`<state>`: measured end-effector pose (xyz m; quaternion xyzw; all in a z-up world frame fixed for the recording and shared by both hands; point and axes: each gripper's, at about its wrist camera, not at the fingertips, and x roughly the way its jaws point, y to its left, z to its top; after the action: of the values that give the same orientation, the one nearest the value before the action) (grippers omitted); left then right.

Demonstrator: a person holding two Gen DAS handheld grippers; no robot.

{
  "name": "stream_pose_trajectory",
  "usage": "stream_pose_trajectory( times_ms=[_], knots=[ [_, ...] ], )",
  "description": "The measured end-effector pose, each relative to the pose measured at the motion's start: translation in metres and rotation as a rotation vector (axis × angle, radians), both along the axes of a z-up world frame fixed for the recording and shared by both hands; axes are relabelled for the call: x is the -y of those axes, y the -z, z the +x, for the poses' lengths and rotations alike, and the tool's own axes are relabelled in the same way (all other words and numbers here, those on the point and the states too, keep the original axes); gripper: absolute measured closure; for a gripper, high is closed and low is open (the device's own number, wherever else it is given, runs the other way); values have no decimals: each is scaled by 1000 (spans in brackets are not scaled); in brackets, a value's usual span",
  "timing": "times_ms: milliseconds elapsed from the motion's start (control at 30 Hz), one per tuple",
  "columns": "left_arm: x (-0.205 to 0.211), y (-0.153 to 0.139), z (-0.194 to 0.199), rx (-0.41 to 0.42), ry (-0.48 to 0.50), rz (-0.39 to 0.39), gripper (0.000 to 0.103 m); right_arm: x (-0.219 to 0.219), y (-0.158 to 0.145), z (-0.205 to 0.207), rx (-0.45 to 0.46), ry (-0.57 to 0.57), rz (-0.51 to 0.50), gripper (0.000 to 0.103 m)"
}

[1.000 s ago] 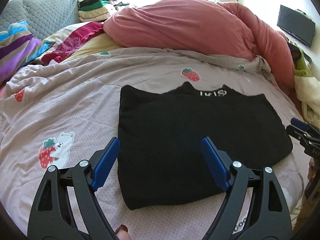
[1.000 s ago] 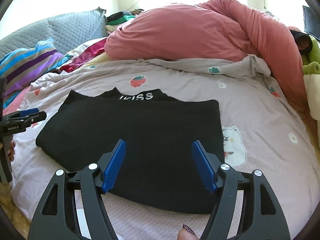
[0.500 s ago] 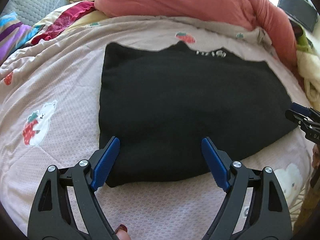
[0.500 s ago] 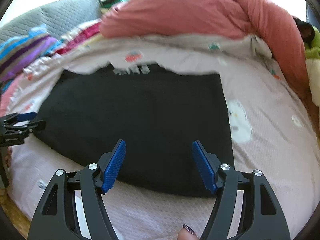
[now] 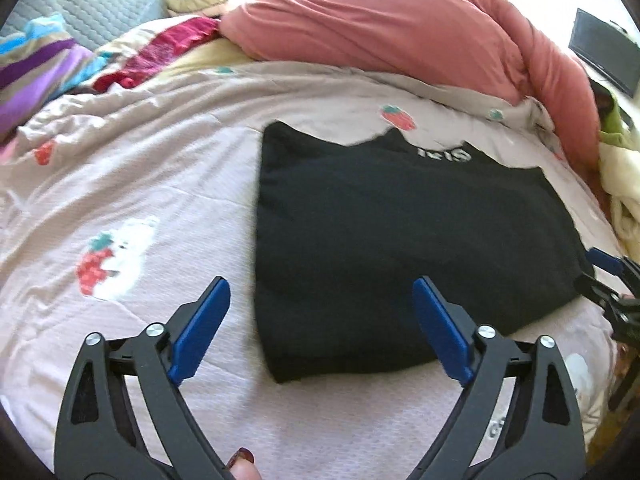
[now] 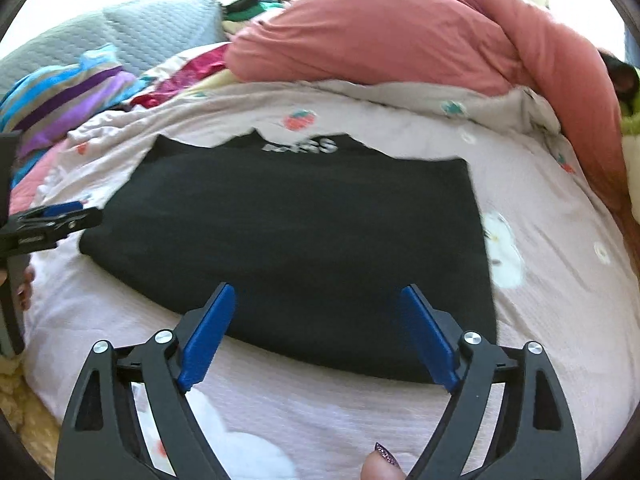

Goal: Fold small clothes

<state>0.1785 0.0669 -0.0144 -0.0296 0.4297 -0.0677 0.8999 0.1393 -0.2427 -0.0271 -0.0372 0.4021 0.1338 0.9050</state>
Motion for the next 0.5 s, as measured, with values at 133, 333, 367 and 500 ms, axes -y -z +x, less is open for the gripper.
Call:
stream_pose_trajectory(
  times_ms=[133,333,367,500],
  knots=[
    [-11,-5,2,14,-26,-4,13,-27,-5,1,8,-61,16,13],
    [-26,-6,10,13,-78,7,10,-69,-7,0,13,-161,27,11],
    [-30,-5,12,11,-89,13,10,-77,-7,0,13,-179,28,11],
    [-39,-4,20,4,-119,22,10,-106,-6,0,26,-242,4,11]
  ],
)
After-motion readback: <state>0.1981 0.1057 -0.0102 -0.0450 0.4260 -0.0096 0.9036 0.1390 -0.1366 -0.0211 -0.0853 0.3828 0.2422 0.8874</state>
